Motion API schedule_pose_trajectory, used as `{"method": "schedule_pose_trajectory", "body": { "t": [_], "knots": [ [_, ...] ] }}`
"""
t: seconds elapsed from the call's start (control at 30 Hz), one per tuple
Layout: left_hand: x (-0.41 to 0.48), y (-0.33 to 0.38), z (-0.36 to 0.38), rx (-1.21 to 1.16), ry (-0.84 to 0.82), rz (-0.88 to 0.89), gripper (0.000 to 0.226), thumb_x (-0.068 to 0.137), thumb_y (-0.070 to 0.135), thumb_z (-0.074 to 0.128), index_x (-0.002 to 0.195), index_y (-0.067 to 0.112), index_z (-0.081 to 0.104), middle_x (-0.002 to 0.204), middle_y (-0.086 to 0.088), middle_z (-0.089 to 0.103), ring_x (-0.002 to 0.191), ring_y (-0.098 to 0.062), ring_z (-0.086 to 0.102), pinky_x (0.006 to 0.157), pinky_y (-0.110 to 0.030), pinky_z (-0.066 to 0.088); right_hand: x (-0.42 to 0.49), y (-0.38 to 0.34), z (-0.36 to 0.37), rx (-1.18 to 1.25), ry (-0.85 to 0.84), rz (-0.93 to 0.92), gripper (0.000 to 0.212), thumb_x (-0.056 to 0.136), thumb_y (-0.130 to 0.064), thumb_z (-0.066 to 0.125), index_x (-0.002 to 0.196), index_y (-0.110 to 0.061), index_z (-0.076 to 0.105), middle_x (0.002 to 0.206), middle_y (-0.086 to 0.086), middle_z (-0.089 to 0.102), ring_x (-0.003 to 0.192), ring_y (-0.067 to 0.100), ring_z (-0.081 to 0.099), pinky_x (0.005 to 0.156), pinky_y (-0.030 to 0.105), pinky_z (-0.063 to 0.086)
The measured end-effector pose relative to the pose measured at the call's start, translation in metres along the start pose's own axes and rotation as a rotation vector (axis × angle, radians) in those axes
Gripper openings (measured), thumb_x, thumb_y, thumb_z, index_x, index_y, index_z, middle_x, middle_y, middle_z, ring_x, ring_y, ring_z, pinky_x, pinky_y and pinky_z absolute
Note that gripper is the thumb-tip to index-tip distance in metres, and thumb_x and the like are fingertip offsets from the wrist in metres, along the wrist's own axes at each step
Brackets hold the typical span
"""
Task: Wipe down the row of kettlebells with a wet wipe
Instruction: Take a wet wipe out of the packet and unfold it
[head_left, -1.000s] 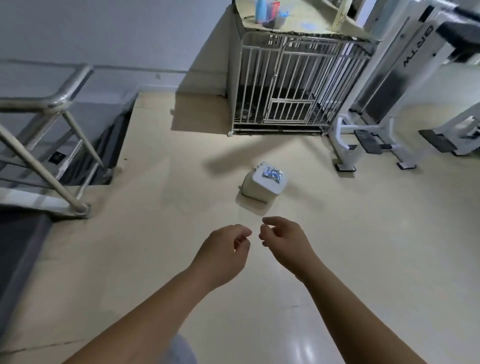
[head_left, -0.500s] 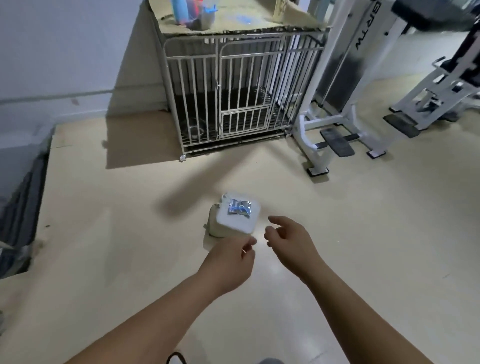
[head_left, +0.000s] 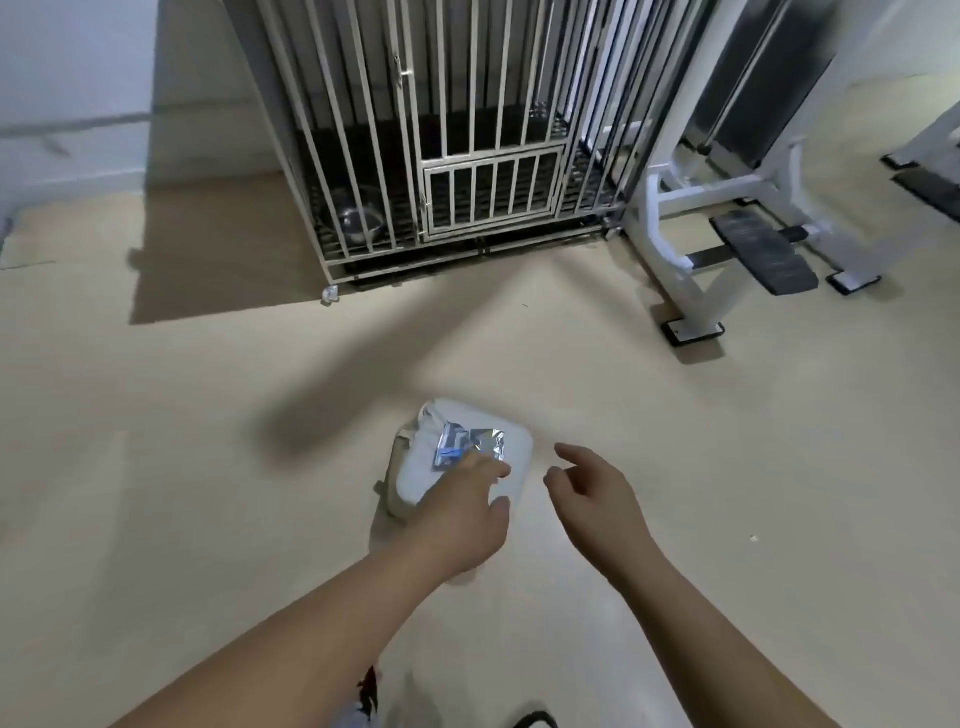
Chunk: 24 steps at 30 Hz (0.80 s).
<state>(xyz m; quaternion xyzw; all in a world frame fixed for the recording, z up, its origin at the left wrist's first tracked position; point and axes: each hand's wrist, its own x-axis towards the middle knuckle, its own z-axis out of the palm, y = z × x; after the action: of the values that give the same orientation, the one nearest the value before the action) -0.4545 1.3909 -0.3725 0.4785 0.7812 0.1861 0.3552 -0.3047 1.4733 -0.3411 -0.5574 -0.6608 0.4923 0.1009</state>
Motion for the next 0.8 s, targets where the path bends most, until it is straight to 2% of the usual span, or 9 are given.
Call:
{"method": "schedule_pose_trajectory", "body": {
  "t": [0.1,0.17,0.27,0.33,0.43,0.53,0.6,0.7,0.8],
  "knots": [
    [0.076,-0.072,0.047,0.059,0.026,-0.022,0.04,0.095,0.028,0.049,0.135,0.03,0.051,0.148,0.014,0.034,0.122,-0.013,0.049,0.099,-0.034,0.046,0.067,0.057,0.062,0.035,-0.012,0.003,0.037,0.101,-0.024,0.052,0.137,-0.027,0.059,0.1,-0.018,0.066,0.087,-0.002,0.064,0.064,0.01,0.043],
    [0.125,-0.118,0.08,0.104,0.028,-0.018,0.043,0.094,0.029,0.049,0.137,0.034,0.049,0.154,0.01,0.025,0.127,-0.018,0.046,0.099,-0.035,0.046,0.108,0.093,0.1,0.084,-0.011,0.019,0.027,0.102,-0.021,0.053,0.119,-0.039,0.063,0.103,-0.024,0.063,0.09,-0.006,0.064,0.067,0.008,0.045],
    [0.192,-0.168,0.117,0.237,0.026,0.038,0.052,0.097,0.033,0.043,0.147,0.043,0.035,0.163,0.002,0.006,0.144,-0.025,0.026,0.105,-0.037,0.043,0.166,0.143,0.146,0.119,-0.006,0.026,0.035,0.102,-0.018,0.055,0.092,-0.052,0.054,0.102,-0.031,0.061,0.094,-0.007,0.064,0.086,0.02,0.052],
    [0.227,-0.186,0.133,0.318,-0.003,0.052,0.052,0.101,0.036,0.039,0.151,0.045,0.026,0.165,0.002,-0.005,0.148,-0.026,0.013,0.108,-0.039,0.04,0.201,0.17,0.166,0.107,0.018,0.018,0.033,0.101,-0.019,0.056,0.088,-0.049,0.053,0.098,-0.032,0.062,0.085,-0.01,0.065,0.084,0.02,0.052],
    [0.257,-0.206,0.149,0.462,0.039,0.091,0.044,0.101,0.04,0.037,0.145,0.042,0.034,0.157,-0.006,0.02,0.138,-0.028,0.029,0.099,-0.043,0.045,0.248,0.195,0.187,0.059,0.037,0.024,0.023,0.098,-0.021,0.054,0.079,-0.034,0.055,0.069,-0.016,0.061,0.066,0.003,0.062,0.064,0.021,0.046],
    [0.273,-0.215,0.148,0.535,0.209,0.164,0.03,0.101,0.039,0.038,0.123,0.03,0.057,0.118,-0.003,0.051,0.115,-0.025,0.048,0.076,-0.037,0.047,0.277,0.204,0.198,0.11,0.063,0.054,0.012,0.092,-0.03,0.053,0.08,-0.028,0.051,0.062,-0.01,0.059,0.065,0.019,0.056,0.063,0.03,0.044],
    [0.28,-0.219,0.141,0.478,0.275,0.17,0.027,0.101,0.035,0.041,0.107,0.024,0.065,0.104,-0.002,0.057,0.104,-0.024,0.056,0.068,-0.033,0.041,0.287,0.206,0.205,0.161,0.077,0.08,0.013,0.088,-0.035,0.056,0.084,-0.023,0.058,0.069,-0.006,0.065,0.068,0.022,0.061,0.064,0.033,0.05],
    [0.279,-0.224,0.138,0.352,0.303,0.143,0.019,0.095,0.033,0.052,0.093,0.025,0.069,0.097,0.003,0.06,0.104,-0.021,0.057,0.071,-0.035,0.049,0.292,0.208,0.21,0.228,0.078,0.14,0.021,0.088,-0.039,0.064,0.097,-0.019,0.066,0.089,0.003,0.072,0.078,0.023,0.069,0.072,0.037,0.059],
    [0.28,-0.22,0.14,0.355,0.211,0.088,0.012,0.091,0.035,0.062,0.085,0.027,0.069,0.106,0.009,0.053,0.103,-0.014,0.052,0.069,-0.032,0.047,0.299,0.212,0.212,0.251,0.013,0.167,0.021,0.093,-0.032,0.064,0.085,-0.013,0.063,0.07,-0.003,0.062,0.057,0.015,0.055,0.056,0.026,0.045]
  ]
}}
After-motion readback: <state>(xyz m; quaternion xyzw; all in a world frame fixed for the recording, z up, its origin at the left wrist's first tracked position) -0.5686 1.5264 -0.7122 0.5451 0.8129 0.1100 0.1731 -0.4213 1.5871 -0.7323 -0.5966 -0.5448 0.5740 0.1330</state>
